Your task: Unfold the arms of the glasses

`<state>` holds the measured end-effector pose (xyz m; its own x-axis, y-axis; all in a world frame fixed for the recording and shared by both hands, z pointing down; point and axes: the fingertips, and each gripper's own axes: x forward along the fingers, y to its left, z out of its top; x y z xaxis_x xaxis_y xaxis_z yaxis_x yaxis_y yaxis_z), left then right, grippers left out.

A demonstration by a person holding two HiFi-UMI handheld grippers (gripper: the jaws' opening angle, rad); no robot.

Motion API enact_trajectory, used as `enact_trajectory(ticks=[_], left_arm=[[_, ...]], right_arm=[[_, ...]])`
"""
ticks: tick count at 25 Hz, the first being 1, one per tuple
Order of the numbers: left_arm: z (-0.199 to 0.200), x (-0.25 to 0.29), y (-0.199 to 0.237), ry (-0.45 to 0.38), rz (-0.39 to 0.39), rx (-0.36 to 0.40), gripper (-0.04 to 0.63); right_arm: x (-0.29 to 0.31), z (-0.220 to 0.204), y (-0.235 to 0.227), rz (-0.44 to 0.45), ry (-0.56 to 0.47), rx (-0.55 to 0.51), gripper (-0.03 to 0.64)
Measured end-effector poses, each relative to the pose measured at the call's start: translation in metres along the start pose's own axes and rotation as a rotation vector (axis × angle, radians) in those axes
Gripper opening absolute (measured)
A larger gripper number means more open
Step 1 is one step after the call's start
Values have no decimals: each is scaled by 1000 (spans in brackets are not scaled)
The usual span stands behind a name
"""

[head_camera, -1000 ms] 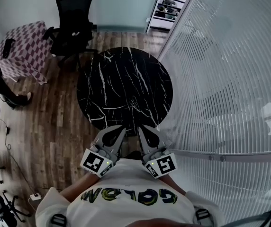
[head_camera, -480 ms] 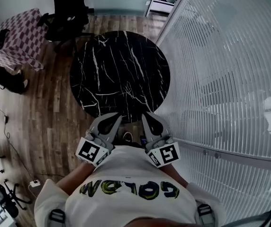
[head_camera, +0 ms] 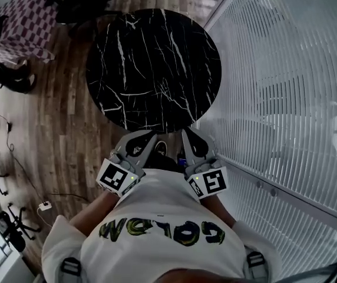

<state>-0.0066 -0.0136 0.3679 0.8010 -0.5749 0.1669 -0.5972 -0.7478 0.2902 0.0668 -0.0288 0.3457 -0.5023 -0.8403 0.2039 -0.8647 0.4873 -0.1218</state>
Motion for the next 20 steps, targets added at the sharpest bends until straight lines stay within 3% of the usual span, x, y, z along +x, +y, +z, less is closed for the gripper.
enact_trajectory(ticks=[4,10,20], left_arm=[[-6,7,10,44,2,16,2],[-10,26,25,15,11,47,3],[-57,66,48,119,-1,52,21]], right_arm=[[12,-2,-10,-8,26,-28,2],[33,-16,-24,42,90,-71,2],[74,-61,-66,80,249,-129,3]])
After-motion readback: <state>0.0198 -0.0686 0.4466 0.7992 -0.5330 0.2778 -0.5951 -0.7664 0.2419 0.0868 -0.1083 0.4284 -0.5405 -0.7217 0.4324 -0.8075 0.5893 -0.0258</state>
